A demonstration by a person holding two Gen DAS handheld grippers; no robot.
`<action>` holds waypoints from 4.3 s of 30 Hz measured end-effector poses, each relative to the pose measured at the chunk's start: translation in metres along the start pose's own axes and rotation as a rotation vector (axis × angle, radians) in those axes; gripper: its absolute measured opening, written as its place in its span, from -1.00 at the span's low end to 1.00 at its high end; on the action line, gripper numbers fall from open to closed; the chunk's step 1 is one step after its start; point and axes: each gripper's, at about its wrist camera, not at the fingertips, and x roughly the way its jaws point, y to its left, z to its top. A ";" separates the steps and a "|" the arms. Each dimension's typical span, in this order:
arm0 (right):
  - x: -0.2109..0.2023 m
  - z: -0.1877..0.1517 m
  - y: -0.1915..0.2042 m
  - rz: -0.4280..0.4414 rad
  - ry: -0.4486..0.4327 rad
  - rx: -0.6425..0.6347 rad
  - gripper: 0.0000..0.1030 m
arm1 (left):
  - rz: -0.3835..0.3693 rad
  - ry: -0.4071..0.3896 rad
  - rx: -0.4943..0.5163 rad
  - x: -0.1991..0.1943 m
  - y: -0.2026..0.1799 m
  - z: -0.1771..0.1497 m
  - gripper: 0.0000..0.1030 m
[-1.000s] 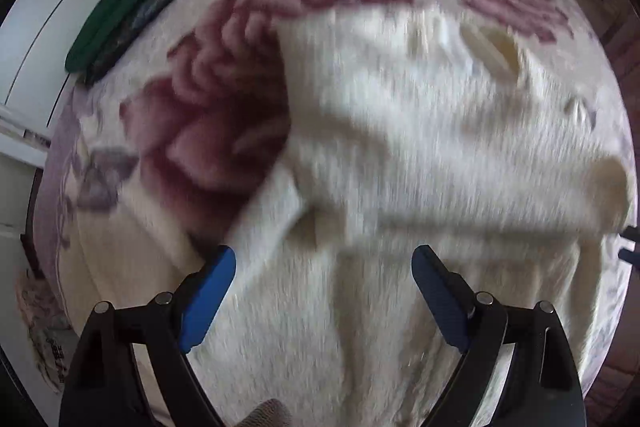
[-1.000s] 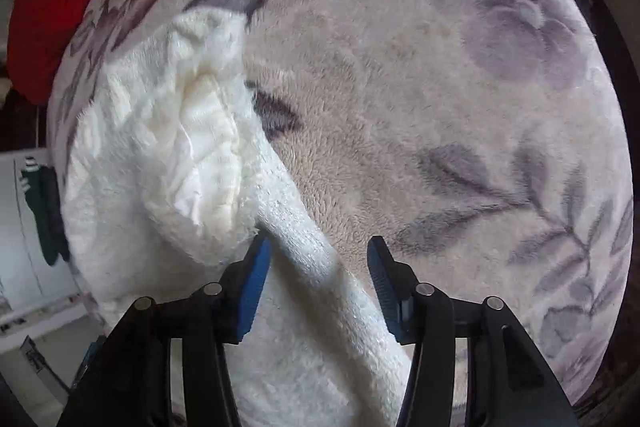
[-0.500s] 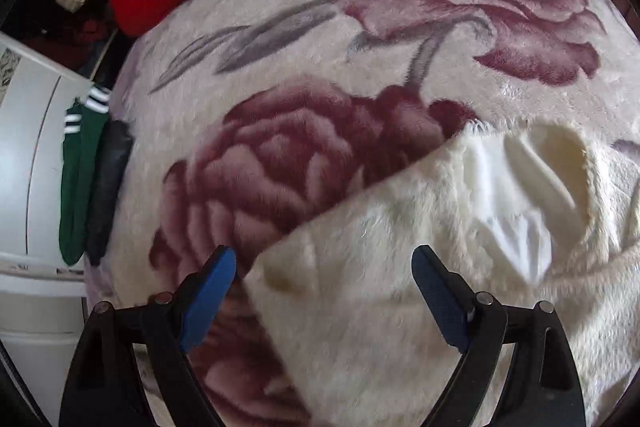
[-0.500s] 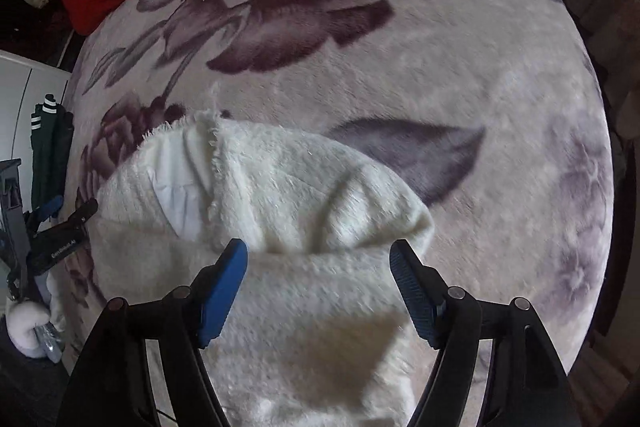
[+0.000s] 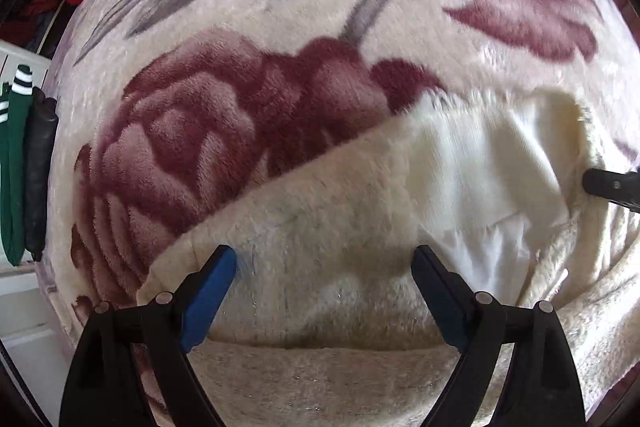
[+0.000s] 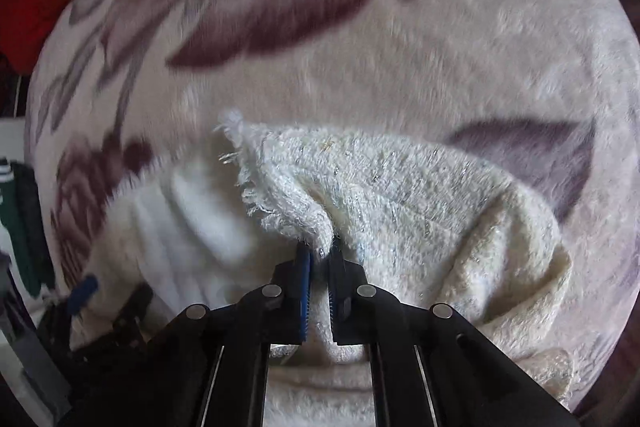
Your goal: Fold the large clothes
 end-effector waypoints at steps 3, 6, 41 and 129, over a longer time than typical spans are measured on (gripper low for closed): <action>0.010 0.005 0.002 0.014 0.067 -0.014 -0.81 | 0.016 -0.055 -0.034 -0.017 0.012 -0.001 0.74; -0.008 0.000 0.001 0.045 0.097 -0.043 -0.43 | 0.053 -0.184 -0.112 -0.050 0.038 -0.012 0.74; 0.042 -0.074 0.176 0.144 0.005 -0.454 -0.90 | 0.219 -0.193 -0.309 -0.031 0.128 -0.054 0.76; -0.051 0.056 -0.031 0.073 -0.008 -0.394 -0.80 | -0.033 -0.209 0.355 -0.038 0.005 -0.003 -0.68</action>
